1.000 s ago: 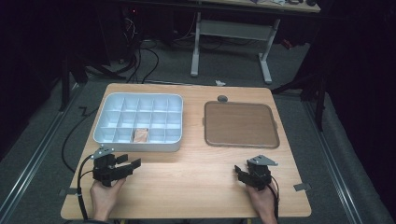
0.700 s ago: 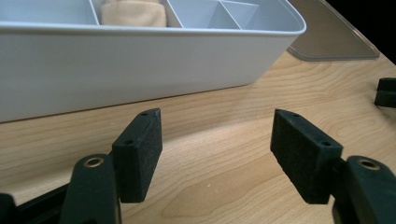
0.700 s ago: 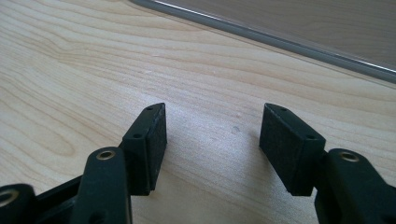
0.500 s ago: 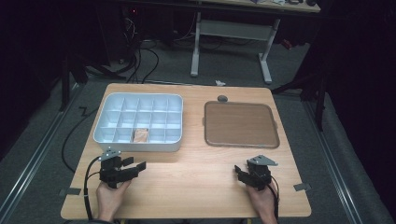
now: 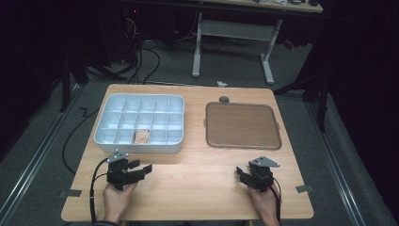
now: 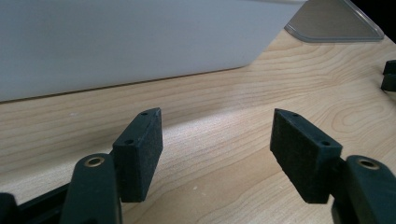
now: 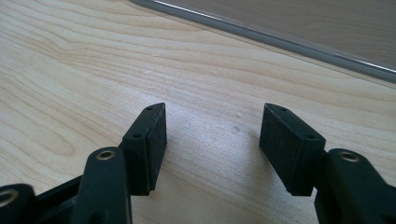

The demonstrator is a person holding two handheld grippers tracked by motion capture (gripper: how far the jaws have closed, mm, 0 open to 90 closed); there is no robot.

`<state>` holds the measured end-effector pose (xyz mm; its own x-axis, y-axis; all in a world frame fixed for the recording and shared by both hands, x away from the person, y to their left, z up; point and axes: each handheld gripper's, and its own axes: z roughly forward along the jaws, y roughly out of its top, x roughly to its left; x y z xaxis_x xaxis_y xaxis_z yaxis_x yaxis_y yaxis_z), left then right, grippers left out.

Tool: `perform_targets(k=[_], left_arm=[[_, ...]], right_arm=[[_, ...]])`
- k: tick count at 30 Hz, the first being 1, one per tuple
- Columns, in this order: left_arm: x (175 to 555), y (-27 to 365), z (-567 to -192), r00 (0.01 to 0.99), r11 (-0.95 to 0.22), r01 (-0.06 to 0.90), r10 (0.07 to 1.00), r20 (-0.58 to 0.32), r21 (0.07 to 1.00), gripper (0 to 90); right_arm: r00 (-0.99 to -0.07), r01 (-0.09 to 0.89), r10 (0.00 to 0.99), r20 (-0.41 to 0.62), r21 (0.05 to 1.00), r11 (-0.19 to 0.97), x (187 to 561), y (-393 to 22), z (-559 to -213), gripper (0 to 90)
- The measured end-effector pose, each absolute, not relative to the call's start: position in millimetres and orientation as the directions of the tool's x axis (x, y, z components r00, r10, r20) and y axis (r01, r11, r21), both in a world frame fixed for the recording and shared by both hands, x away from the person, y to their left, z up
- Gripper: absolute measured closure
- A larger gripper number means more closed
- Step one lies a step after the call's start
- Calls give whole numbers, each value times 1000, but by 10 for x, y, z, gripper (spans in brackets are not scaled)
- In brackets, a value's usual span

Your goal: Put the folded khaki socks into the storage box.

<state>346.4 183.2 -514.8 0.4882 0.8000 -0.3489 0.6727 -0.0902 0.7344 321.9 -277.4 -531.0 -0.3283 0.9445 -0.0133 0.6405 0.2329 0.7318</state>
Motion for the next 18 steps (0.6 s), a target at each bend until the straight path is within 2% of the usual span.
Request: perform_targets(k=[18], left_arm=[[3493,1753,-5257,473,-96,666,821,-320,739,350]], right_arm=[[-328,641,945,-13,732,233,3219,-2774,-5309,415]])
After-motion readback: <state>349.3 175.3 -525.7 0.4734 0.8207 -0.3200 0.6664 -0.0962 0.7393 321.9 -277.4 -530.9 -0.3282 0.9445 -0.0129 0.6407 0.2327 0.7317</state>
